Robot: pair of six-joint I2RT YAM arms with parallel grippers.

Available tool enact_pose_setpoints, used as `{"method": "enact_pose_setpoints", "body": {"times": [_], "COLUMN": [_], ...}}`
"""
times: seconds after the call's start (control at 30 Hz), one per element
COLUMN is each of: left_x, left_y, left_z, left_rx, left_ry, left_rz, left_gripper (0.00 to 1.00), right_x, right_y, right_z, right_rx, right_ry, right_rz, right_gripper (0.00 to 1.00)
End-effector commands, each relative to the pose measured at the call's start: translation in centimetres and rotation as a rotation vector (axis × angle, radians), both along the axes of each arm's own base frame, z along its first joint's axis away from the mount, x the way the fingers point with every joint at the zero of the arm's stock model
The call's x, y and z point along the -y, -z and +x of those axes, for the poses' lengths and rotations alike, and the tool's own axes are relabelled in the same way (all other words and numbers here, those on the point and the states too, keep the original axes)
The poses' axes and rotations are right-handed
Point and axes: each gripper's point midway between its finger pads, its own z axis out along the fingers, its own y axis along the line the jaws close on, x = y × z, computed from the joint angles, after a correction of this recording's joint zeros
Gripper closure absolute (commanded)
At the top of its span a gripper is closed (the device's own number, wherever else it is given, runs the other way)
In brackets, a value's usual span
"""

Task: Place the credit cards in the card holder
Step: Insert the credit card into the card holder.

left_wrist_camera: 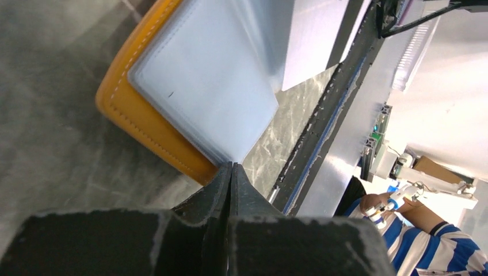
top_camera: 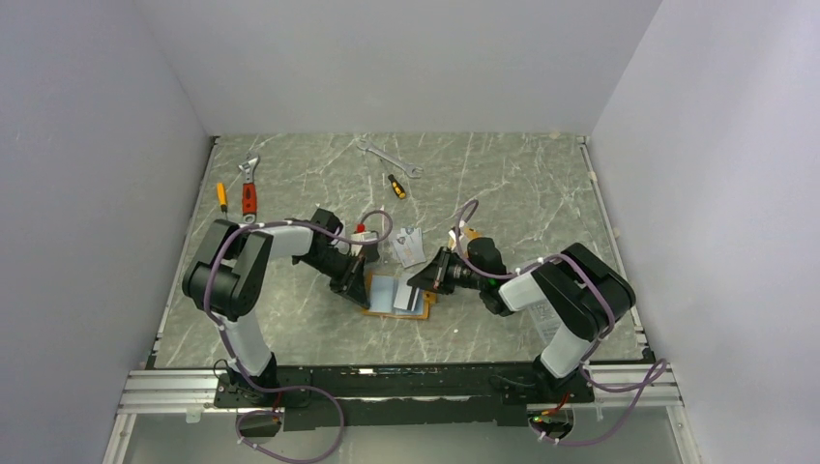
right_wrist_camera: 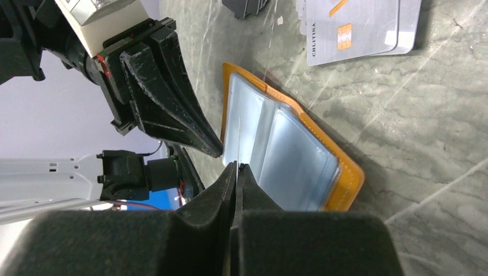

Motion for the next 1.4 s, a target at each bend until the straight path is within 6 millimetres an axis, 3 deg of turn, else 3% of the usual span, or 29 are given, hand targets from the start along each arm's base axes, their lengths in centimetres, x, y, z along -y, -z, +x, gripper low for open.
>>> {"method": "enact_pose_setpoints", "body": {"times": [0.0, 0.23, 0.37, 0.5, 0.57, 0.73, 0.97, 1.1, 1.23, 1.37], "left_x": [1.4, 2.0, 1.8, 0.4, -0.4, -1.9, -1.4, -0.8, -0.8, -1.6], "left_y": [-1.3, -2.4, -4.5, -6.2, -6.1, -3.5, -4.9, -6.9, -6.3, -5.4], "left_z": [-1.1, -1.8, -1.1, 1.1, 2.1, 5.4, 10.3, 11.1, 10.6, 10.4], "left_rx": [-0.017, -0.044, 0.01, 0.153, 0.231, 0.488, 0.819, 0.86, 0.89, 1.07], "left_ry": [0.046, 0.085, 0.14, 0.206, 0.236, 0.307, 0.228, 0.226, 0.325, 0.503], "left_rz": [-0.104, -0.157, -0.18, -0.167, -0.124, 0.016, 0.048, -0.01, 0.007, 0.056], "left_gripper": [0.95, 0.93, 0.9, 0.85, 0.83, 0.82, 0.82, 0.81, 0.8, 0.79], "right_x": [0.6, 0.6, 0.2, -0.3, -0.4, -0.8, -1.1, -1.0, -1.0, -0.9], "right_y": [-0.3, -0.4, -0.6, -0.7, -0.8, -0.8, 0.2, 0.5, 0.9, 1.0], "right_z": [0.6, 1.2, 1.5, 1.6, 1.7, 2.1, 1.7, 1.7, 1.6, 1.6], "right_rx": [0.043, 0.059, 0.065, 0.065, 0.069, 0.072, 0.05, 0.047, 0.041, 0.042], "right_ry": [0.025, 0.03, 0.023, 0.013, 0.016, 0.025, 0.031, 0.036, 0.041, 0.043], "right_rz": [-0.05, -0.081, -0.071, -0.06, -0.06, -0.07, -0.083, -0.094, -0.103, -0.113], "right_gripper": [1.0, 1.0, 1.0, 1.0, 1.0, 1.0, 1.0, 1.0, 1.0, 1.0]}}
